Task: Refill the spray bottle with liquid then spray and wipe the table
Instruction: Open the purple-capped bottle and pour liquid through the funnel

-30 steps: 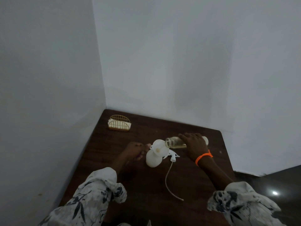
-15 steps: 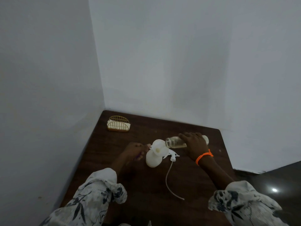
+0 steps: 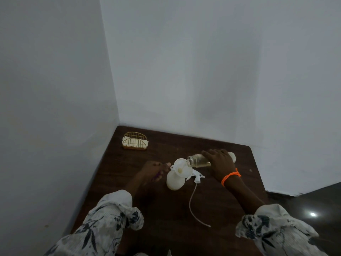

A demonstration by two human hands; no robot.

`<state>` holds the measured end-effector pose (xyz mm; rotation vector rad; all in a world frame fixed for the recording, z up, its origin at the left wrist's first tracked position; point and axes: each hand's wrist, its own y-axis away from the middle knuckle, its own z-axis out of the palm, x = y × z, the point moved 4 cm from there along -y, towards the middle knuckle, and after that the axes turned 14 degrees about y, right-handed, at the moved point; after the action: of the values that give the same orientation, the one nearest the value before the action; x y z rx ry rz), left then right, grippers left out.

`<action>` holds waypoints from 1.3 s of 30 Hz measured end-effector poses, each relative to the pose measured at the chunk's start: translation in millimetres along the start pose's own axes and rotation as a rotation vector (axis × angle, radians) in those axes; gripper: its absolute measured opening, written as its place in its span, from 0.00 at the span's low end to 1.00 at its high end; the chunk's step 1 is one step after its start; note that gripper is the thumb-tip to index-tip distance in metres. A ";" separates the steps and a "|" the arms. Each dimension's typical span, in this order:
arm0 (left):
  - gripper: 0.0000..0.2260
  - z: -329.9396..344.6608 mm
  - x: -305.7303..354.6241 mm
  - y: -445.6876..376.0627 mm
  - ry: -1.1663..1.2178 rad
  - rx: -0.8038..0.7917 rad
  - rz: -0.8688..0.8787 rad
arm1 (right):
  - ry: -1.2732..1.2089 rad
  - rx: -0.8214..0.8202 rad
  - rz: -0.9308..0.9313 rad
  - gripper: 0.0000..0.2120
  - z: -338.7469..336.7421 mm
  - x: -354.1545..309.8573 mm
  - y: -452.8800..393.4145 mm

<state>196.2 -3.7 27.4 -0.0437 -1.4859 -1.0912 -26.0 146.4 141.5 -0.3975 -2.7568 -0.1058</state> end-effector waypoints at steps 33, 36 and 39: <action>0.14 0.1 -2.6 -3.8 0.002 -0.016 -0.007 | 0.013 -0.001 0.011 0.31 1.0 1.3 -1.7; 0.15 -0.1 -2.5 -3.7 -0.013 -0.011 -0.005 | 0.010 0.004 0.010 0.29 -0.7 -0.2 0.5; 0.16 -0.4 -2.9 -3.5 -0.012 -0.008 0.004 | 0.007 0.001 0.008 0.29 -1.4 -1.1 1.8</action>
<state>195.2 -4.4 23.0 -0.0585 -1.4917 -1.0956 -24.0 147.6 142.5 -0.4072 -2.7480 -0.1030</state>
